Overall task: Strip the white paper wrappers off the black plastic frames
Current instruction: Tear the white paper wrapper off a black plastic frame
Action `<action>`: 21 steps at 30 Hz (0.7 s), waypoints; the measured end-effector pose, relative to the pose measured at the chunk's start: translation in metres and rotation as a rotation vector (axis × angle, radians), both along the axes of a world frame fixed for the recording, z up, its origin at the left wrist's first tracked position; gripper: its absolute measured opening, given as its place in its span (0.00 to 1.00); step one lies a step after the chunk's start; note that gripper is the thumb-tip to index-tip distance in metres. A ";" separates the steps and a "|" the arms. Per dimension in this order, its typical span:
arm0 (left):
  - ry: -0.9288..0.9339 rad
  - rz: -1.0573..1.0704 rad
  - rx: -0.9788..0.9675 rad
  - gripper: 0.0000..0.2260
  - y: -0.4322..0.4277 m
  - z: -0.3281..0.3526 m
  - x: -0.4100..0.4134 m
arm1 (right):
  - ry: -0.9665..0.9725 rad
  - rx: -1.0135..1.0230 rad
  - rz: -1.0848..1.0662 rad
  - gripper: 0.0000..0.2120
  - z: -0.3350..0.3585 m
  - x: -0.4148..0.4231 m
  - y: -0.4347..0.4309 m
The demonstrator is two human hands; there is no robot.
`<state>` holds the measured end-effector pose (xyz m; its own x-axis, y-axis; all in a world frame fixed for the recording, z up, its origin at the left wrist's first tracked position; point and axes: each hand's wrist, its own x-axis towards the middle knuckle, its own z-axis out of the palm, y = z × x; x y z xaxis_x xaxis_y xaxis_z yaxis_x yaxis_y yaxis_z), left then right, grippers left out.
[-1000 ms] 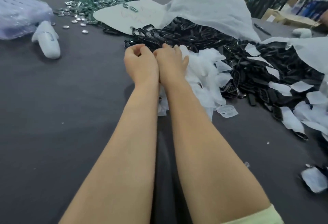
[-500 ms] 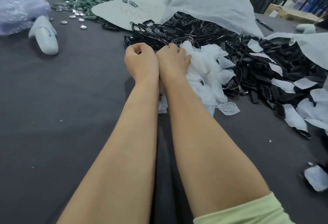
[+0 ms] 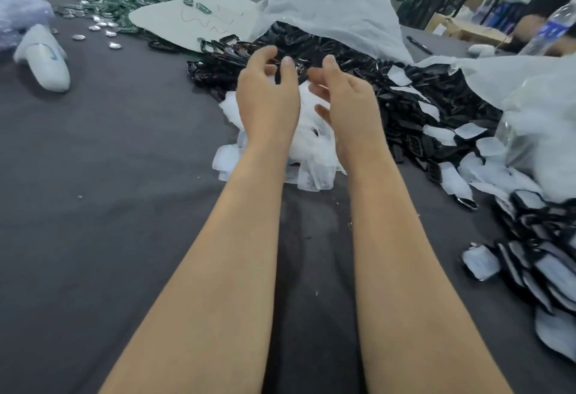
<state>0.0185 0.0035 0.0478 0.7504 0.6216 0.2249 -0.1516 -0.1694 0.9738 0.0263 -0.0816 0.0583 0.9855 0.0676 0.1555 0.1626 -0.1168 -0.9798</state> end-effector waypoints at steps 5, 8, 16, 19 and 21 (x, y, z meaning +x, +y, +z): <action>0.082 -0.175 0.037 0.05 -0.039 -0.006 -0.016 | 0.126 0.292 -0.049 0.16 -0.004 -0.015 -0.051; 0.110 -0.162 -0.029 0.04 -0.057 -0.019 -0.026 | 0.108 0.168 -0.214 0.10 -0.020 -0.020 -0.077; 0.046 -0.127 -0.563 0.04 -0.073 -0.036 -0.036 | -0.027 -0.703 -0.293 0.17 -0.061 -0.023 -0.097; 0.028 -0.091 -0.621 0.04 -0.069 -0.038 -0.034 | -0.034 -0.890 -0.206 0.17 -0.063 -0.015 -0.086; 0.020 -0.086 -0.615 0.05 -0.066 -0.040 -0.033 | -0.005 -0.990 -0.165 0.18 -0.065 -0.010 -0.082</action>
<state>-0.0150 -0.0630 0.0082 0.8038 0.5701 -0.1699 -0.1207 0.4359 0.8919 0.0161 -0.1633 -0.0068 0.9937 0.0315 0.1072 0.0747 -0.9004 -0.4285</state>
